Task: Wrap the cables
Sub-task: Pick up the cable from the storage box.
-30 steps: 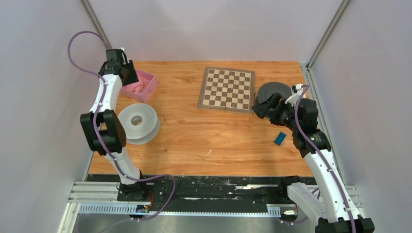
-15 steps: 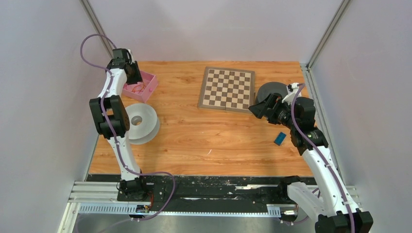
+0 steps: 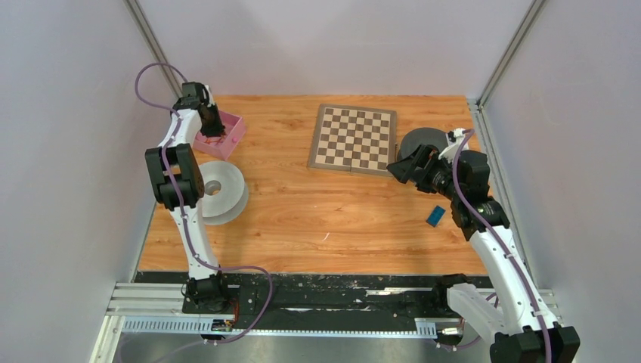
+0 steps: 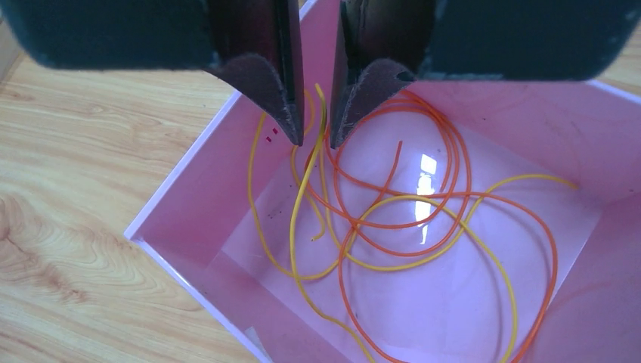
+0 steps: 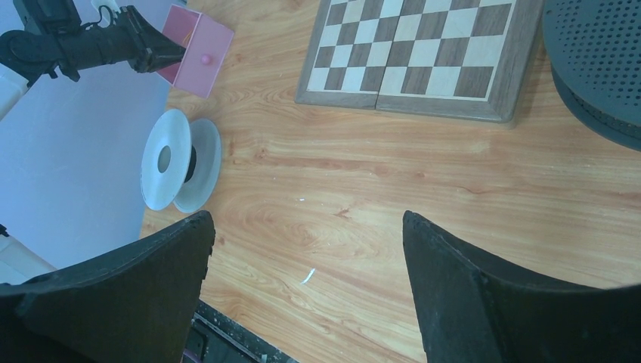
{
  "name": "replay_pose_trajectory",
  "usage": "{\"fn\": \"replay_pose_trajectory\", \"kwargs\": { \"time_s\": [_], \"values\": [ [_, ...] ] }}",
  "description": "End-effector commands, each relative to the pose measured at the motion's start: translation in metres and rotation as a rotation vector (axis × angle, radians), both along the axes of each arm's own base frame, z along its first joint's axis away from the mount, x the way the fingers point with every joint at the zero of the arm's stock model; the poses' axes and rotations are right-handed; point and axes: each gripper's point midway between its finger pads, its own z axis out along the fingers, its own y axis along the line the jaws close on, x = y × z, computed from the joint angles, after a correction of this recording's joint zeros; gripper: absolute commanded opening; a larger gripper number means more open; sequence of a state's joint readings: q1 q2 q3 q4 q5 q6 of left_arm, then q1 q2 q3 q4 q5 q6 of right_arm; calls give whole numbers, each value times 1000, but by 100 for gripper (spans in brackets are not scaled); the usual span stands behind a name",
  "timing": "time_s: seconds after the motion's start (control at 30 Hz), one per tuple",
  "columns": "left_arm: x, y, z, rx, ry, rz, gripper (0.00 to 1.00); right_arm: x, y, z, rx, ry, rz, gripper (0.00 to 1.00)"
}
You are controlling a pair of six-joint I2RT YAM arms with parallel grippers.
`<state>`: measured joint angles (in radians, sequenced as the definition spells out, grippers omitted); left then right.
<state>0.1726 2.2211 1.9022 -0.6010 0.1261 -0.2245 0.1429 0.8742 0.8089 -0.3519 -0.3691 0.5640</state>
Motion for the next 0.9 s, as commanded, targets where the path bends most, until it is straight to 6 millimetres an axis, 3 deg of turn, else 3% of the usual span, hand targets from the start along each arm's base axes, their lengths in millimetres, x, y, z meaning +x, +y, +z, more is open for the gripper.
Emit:
{"fn": "replay_pose_trajectory", "kwargs": {
  "time_s": [0.0,0.07,0.17,0.47,0.87],
  "values": [
    [19,1,23,-24,-81,-6,20,7,0,20,18,-64,-11,93],
    [17,2,31,-16,-90,0,11,7,0,18,18,-60,-10,93],
    [14,8,59,24,-143,23,0,7,2,14,23,-50,-6,93],
    [-8,18,171,107,-321,93,0,5,2,19,76,-45,-36,93],
    [-44,-8,332,113,-729,17,0,10,6,30,86,-80,-13,93]
  ]
}}
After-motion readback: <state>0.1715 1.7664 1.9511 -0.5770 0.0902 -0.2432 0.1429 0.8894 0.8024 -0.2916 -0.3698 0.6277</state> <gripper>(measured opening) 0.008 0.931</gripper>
